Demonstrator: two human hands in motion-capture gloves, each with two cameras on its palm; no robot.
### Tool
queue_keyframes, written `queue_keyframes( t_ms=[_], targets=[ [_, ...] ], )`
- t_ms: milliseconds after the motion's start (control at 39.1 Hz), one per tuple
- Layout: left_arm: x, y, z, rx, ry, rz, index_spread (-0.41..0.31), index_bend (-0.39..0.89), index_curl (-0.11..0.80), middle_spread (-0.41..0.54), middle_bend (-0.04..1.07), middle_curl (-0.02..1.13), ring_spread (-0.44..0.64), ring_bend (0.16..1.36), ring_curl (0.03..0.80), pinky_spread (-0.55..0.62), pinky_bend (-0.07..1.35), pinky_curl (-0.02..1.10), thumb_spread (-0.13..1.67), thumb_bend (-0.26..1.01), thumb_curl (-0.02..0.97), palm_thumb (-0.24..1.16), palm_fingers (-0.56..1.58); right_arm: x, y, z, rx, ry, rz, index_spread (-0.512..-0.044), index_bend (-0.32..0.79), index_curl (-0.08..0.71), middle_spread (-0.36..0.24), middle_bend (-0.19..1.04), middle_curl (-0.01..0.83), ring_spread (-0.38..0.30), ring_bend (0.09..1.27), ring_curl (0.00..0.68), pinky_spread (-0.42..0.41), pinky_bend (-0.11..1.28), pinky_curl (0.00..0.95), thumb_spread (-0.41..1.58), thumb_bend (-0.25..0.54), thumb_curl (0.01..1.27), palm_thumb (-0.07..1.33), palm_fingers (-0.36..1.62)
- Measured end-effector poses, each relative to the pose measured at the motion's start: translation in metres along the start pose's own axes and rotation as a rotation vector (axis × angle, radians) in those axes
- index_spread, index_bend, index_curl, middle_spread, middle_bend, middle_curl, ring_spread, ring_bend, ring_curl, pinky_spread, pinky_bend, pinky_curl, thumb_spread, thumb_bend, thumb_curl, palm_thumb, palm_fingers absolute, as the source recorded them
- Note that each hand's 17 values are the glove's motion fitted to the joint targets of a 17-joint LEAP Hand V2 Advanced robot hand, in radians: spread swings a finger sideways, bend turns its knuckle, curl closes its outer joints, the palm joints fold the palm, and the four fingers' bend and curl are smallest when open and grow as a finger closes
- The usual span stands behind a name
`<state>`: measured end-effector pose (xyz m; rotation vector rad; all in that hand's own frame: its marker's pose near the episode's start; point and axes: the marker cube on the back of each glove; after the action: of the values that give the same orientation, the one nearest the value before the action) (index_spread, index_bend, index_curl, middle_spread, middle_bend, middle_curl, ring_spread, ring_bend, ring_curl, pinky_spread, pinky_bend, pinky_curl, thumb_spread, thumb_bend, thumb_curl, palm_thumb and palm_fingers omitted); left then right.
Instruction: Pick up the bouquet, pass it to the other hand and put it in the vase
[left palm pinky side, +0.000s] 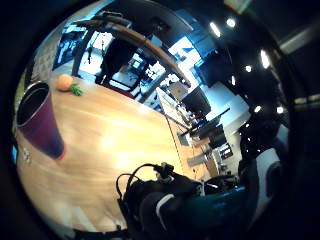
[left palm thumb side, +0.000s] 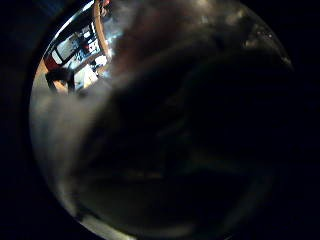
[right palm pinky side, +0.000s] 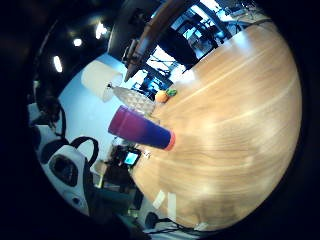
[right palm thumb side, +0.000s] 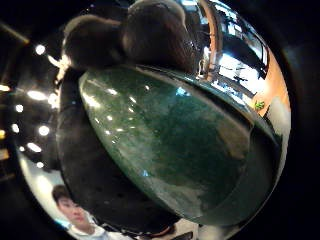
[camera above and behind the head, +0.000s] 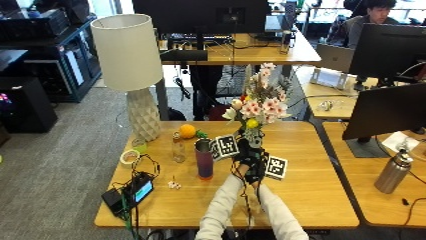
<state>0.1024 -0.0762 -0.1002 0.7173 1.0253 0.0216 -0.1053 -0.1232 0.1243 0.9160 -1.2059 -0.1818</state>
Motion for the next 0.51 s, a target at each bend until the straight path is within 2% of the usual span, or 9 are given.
queue_keyframes(
  t_ms=[77,153,230,256,307,409,511],
  targets=[
    [-0.001,-0.002,-0.010,0.018,-0.074,-0.016,-0.226,0.37,0.349,-0.284,0.60,0.45,-0.34,0.72,0.386,-0.37,0.57,0.38,0.64,0.08,0.484,0.74,1.48,-0.008,0.009,0.007,-0.060,-0.004,0.114,-0.174,0.52,0.621,-0.117,0.85,0.626,-0.178,1.01,0.546,-0.237,0.75,0.518,0.69,-0.024,0.65,1.02,1.39],
    [0.008,-0.013,-0.025,0.030,-0.093,0.024,-0.258,0.43,0.386,-0.311,0.64,0.48,-0.36,0.72,0.402,-0.39,0.57,0.39,0.56,0.07,0.518,0.77,1.48,-0.017,0.013,0.013,-0.184,-0.006,0.076,-0.173,0.49,0.616,-0.114,0.84,0.619,-0.177,1.01,0.542,-0.248,0.73,0.509,0.68,-0.039,0.66,0.99,1.36],
    [0.031,-0.035,-0.050,0.066,-0.096,0.080,-0.282,0.47,0.414,-0.332,0.66,0.50,-0.37,0.74,0.413,-0.40,0.57,0.39,0.51,0.05,0.549,0.80,1.47,-0.015,0.016,0.011,-0.322,0.027,0.018,-0.174,0.35,0.584,-0.107,0.78,0.590,-0.177,0.98,0.521,-0.276,0.70,0.486,0.61,-0.069,0.66,0.93,1.22],
    [0.041,-0.044,-0.060,0.084,-0.097,0.094,-0.288,0.47,0.422,-0.337,0.67,0.50,-0.37,0.74,0.416,-0.40,0.58,0.39,0.49,0.04,0.558,0.80,1.46,-0.011,0.016,0.008,-0.347,0.055,0.009,-0.180,0.28,0.568,-0.110,0.70,0.565,-0.176,0.95,0.510,-0.279,0.74,0.491,0.62,-0.078,0.65,0.90,1.12],
    [0.057,-0.064,-0.080,0.122,-0.104,0.116,-0.298,0.48,0.434,-0.344,0.68,0.51,-0.38,0.74,0.422,-0.41,0.58,0.40,0.46,0.03,0.575,0.82,1.46,-0.005,0.015,0.000,-0.359,0.099,0.020,-0.187,0.17,0.540,-0.103,0.64,0.545,-0.163,0.88,0.488,-0.248,0.75,0.476,0.70,-0.067,0.63,0.86,0.99],
    [0.065,-0.098,-0.108,0.191,-0.120,0.128,-0.315,0.49,0.457,-0.354,0.70,0.52,-0.39,0.75,0.432,-0.41,0.59,0.41,0.42,0.01,0.606,0.83,1.44,-0.012,0.011,-0.011,-0.328,0.010,0.130,-0.200,0.11,0.499,-0.092,0.59,0.521,-0.145,0.81,0.471,-0.179,0.66,0.458,0.82,-0.053,0.60,0.79,0.93],
    [0.051,-0.128,-0.130,0.270,-0.148,0.103,-0.324,0.50,0.476,-0.360,0.71,0.53,-0.39,0.76,0.441,-0.42,0.60,0.42,0.39,-0.01,0.633,0.84,1.43,-0.005,-0.002,-0.024,-0.295,0.006,0.019,-0.210,0.08,0.440,-0.089,0.53,0.496,-0.139,0.76,0.437,-0.142,0.61,0.423,0.88,-0.036,0.58,0.77,0.98]
  ],
)
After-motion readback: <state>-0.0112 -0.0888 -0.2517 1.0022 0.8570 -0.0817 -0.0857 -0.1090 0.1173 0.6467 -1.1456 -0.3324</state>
